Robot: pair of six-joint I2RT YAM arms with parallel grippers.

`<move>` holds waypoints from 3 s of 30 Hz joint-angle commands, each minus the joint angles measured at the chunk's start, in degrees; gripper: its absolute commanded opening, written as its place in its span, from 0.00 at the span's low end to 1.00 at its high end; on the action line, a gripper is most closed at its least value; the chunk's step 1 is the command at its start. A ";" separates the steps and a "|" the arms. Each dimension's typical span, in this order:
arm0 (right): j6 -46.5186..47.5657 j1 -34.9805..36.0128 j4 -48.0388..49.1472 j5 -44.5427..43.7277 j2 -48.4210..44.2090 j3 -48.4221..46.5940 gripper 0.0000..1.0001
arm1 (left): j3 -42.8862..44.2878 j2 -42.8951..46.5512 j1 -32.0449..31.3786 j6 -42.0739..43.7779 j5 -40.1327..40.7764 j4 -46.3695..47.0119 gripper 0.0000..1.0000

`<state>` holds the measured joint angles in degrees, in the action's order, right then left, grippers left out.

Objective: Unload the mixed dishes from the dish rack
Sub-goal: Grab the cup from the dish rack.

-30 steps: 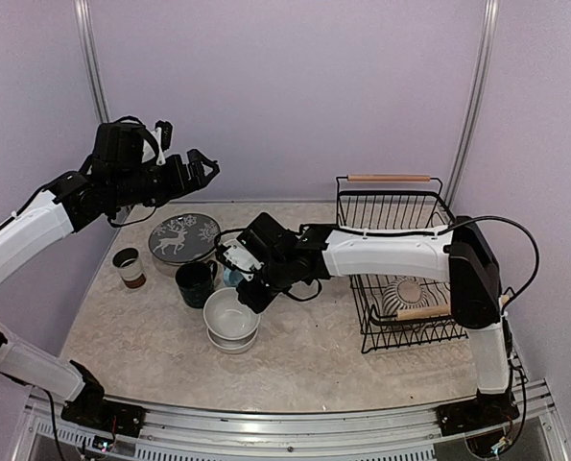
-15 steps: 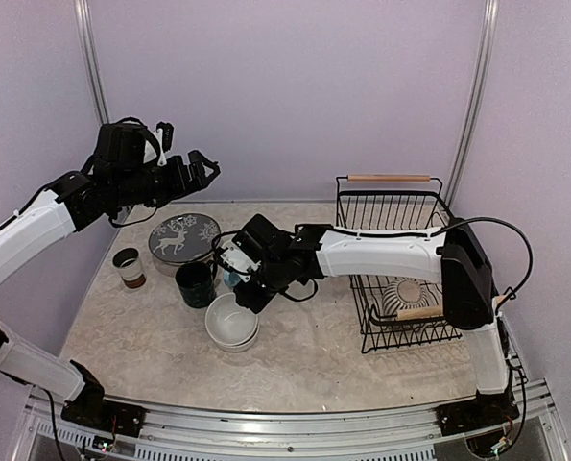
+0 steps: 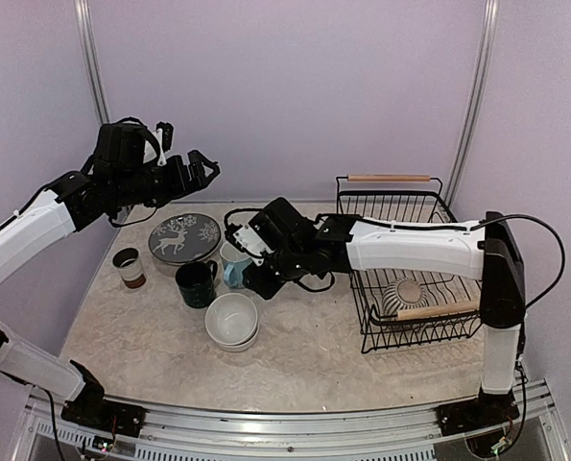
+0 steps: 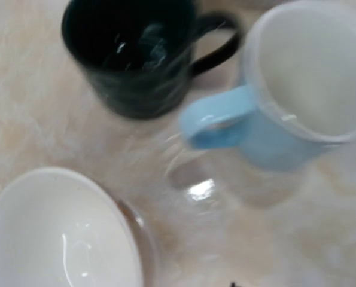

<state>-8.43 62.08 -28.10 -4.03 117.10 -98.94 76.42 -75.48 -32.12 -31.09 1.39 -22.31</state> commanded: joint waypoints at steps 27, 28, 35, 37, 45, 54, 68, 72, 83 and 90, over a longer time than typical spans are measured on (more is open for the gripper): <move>-25.07 -23.61 -34.04 -16.19 -47.92 31.88 0.50 | 0.04 -1.80 0.45 -1.05 -2.98 0.16 0.99; -24.90 -24.73 -34.54 -14.83 -47.93 32.92 0.51 | 0.11 -1.93 0.43 -1.07 -3.17 0.11 0.99; -19.88 -31.36 -34.22 -3.50 -45.40 37.34 0.57 | 0.39 -2.39 0.48 -0.91 -3.01 -0.26 0.99; -18.63 -31.70 -33.59 -0.46 -43.96 37.94 0.58 | 0.39 -2.40 0.39 -0.74 -2.72 -0.24 0.99; -16.66 -31.75 -31.78 2.88 -40.03 40.20 0.49 | 0.74 -2.20 0.39 -0.63 -2.97 -0.48 0.99; -16.79 -31.71 -28.90 1.81 -36.75 43.95 0.44 | 0.98 -2.43 0.39 -0.55 -3.29 -0.63 0.99; -19.21 -31.78 -16.61 0.47 -34.15 48.90 0.26 | 1.18 -3.00 0.30 -0.38 -3.11 -0.95 0.99; -19.88 -31.76 -14.15 -0.18 -34.06 49.63 0.11 | 1.18 -2.92 0.30 -0.36 -2.91 -0.99 0.99; -20.63 -31.70 -13.73 -5.19 -44.14 45.75 0.00 | 1.32 -2.90 0.30 -0.37 -3.48 -0.99 0.99; -22.15 -31.76 -2.24 -4.08 -55.10 47.16 0.00 | 1.53 -3.17 0.21 -0.46 -4.30 -1.06 0.99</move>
<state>-29.02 30.61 -40.99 -7.07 68.10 -50.76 76.42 -78.08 -31.90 -31.92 -1.69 -22.55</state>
